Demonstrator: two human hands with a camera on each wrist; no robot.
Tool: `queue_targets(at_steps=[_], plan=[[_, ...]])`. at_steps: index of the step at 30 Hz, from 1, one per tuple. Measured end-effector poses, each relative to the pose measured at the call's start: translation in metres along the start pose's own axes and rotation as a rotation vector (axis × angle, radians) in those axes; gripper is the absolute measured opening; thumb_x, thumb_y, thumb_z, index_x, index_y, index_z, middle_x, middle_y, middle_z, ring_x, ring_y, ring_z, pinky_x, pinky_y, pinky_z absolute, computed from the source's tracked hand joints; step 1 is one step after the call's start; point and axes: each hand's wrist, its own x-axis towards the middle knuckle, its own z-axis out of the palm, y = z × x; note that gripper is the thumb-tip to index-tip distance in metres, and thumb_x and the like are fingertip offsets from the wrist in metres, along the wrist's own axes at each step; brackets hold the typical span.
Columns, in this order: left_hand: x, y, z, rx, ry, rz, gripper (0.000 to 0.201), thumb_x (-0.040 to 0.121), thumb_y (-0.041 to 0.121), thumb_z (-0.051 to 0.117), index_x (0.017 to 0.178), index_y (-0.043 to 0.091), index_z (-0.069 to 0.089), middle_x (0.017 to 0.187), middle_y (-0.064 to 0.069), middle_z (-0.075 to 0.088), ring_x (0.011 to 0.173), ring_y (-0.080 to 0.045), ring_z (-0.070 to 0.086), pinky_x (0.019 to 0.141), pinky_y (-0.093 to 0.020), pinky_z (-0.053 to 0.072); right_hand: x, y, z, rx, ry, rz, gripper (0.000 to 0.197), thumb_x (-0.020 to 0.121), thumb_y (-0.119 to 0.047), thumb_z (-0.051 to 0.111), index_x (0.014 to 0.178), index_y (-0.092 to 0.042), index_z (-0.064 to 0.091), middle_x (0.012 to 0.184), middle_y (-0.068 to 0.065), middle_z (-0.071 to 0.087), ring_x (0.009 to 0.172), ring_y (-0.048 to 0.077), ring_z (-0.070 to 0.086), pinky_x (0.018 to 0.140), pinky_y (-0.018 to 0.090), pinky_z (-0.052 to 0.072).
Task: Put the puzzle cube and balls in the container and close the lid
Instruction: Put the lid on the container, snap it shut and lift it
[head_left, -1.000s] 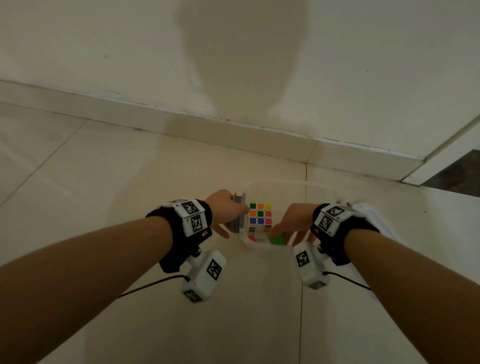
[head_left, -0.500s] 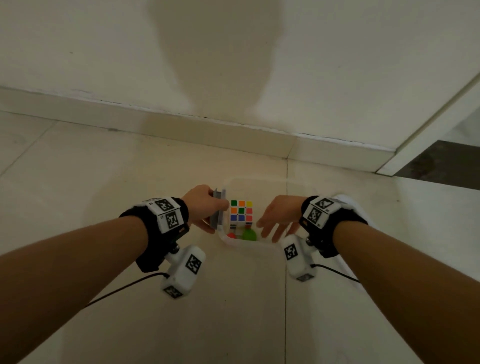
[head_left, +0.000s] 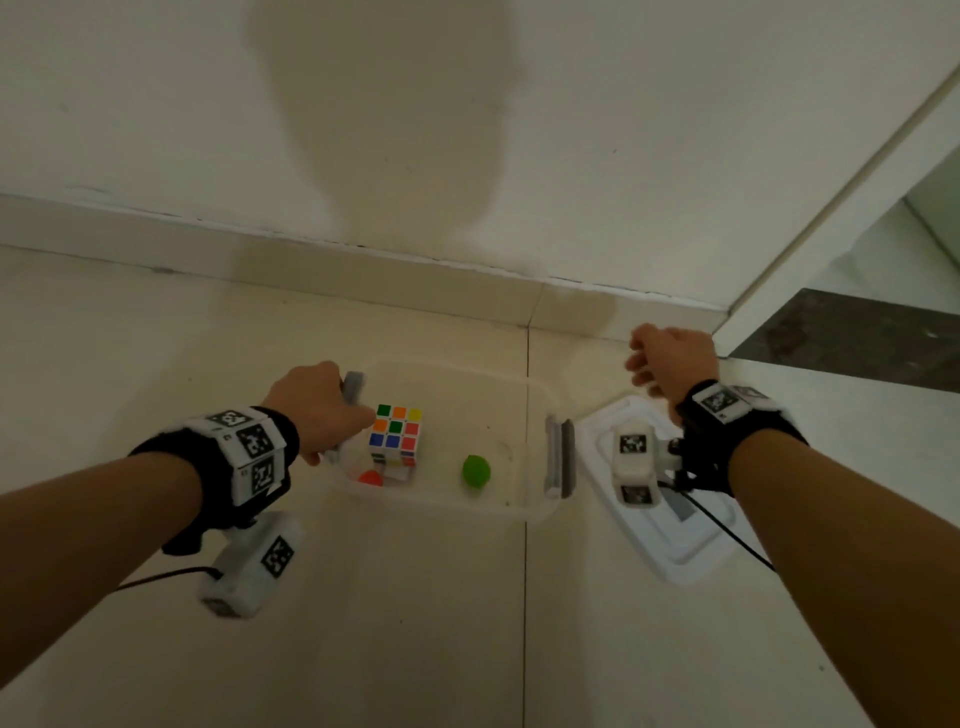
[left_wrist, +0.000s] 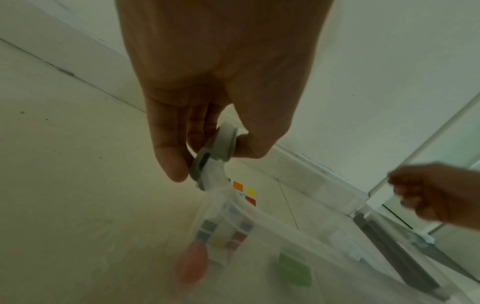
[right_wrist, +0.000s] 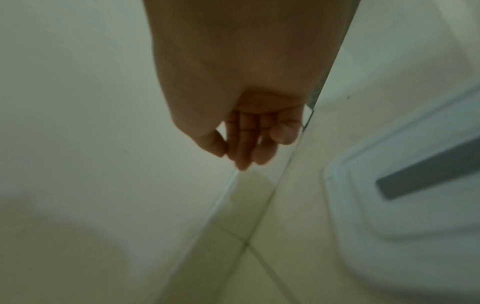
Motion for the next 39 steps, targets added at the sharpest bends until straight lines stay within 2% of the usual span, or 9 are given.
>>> queue_targets(at_steps=[4,7,10,13,20,25,29,33,39], plan=[[0.003,-0.001,0.001,-0.038,-0.033,-0.024,0.035,0.089,0.036,0.064,0.102,0.006,0.051,0.083,-0.012,0.063,0.059,-0.028,0.069,0.049,-0.032,0.058,0.016,0.061,-0.013,-0.658,-0.200,0.125,0.032,0.091,-0.030,0.061,0.089,0.001,0.066,0.106,0.022,0.071,0.088,0.035,0.069,0.079,0.041,0.057],[0.006,-0.002,0.002,-0.076,-0.073,-0.041,0.033,0.091,0.036,0.061,0.100,0.007,0.049,0.086,-0.013,0.061,0.058,-0.027,0.067,0.048,-0.032,0.057,0.009,0.092,-0.011,-1.051,-0.251,0.046,0.038,0.094,-0.044,0.053,0.089,-0.007,0.057,0.109,0.017,0.069,0.092,0.032,0.065,0.072,0.032,0.049],[0.007,0.000,0.005,-0.140,-0.111,-0.056,0.027,0.093,0.034,0.059,0.094,0.009,0.047,0.087,-0.013,0.059,0.062,-0.027,0.065,0.052,-0.035,0.058,0.004,0.107,-0.006,-1.164,-0.273,0.044,0.025,0.094,-0.030,0.056,0.104,-0.007,0.058,0.100,0.012,0.064,0.083,0.029,0.059,0.068,0.030,0.045],[0.008,0.003,0.006,-0.180,-0.134,-0.076,0.031,0.094,0.033,0.057,0.104,0.005,0.048,0.091,-0.015,0.059,0.067,-0.030,0.067,0.057,-0.039,0.061,0.007,0.112,-0.004,-1.167,-0.264,0.050,0.031,0.095,-0.025,0.056,0.118,-0.005,0.054,0.114,0.016,0.063,0.100,0.032,0.064,0.071,0.031,0.045],[0.007,0.007,0.008,-0.226,-0.182,-0.120,0.035,0.095,0.032,0.055,0.114,0.003,0.050,0.091,-0.014,0.059,0.072,-0.032,0.068,0.064,-0.046,0.063,-0.013,0.126,0.005,-1.175,-0.198,-0.050,0.026,0.096,-0.020,0.054,0.118,-0.006,0.051,0.121,0.016,0.062,0.110,0.032,0.063,0.082,0.034,0.049],[0.002,0.009,0.003,-0.283,-0.212,-0.146,0.034,0.096,0.029,0.054,0.117,0.003,0.052,0.105,-0.020,0.061,0.085,-0.035,0.065,0.070,-0.045,0.062,-0.012,0.106,-0.008,-1.147,-0.227,-0.030,0.041,0.078,-0.034,0.075,0.107,-0.008,0.065,0.099,0.010,0.066,0.098,0.029,0.067,0.076,0.030,0.053],[0.000,0.008,0.001,-0.355,-0.235,-0.176,0.033,0.096,0.029,0.055,0.114,0.001,0.057,0.114,-0.023,0.065,0.097,-0.036,0.067,0.078,-0.046,0.060,-0.004,0.057,-0.026,-1.115,-0.141,-0.090,0.038,0.080,-0.039,0.073,0.099,-0.007,0.065,0.088,0.008,0.056,0.088,0.030,0.063,0.072,0.029,0.047],[-0.001,0.008,-0.001,-0.478,-0.261,-0.214,0.035,0.099,0.041,0.048,0.096,0.008,0.059,0.117,-0.021,0.068,0.094,-0.034,0.066,0.086,-0.047,0.057,0.004,-0.021,-0.029,-1.027,-0.062,-0.238,0.044,0.077,-0.043,0.074,0.097,-0.005,0.067,0.089,0.015,0.063,0.080,0.029,0.060,0.069,0.030,0.047],[0.000,0.001,-0.006,-0.638,-0.273,-0.252,0.063,0.100,0.054,0.036,0.126,0.001,0.056,0.121,-0.022,0.066,0.111,-0.042,0.063,0.094,-0.054,0.052,-0.044,-0.103,0.031,-0.917,-0.289,-0.611,0.040,0.074,-0.041,0.077,0.099,-0.009,0.071,0.096,0.008,0.067,0.093,0.028,0.064,0.078,0.033,0.051]])
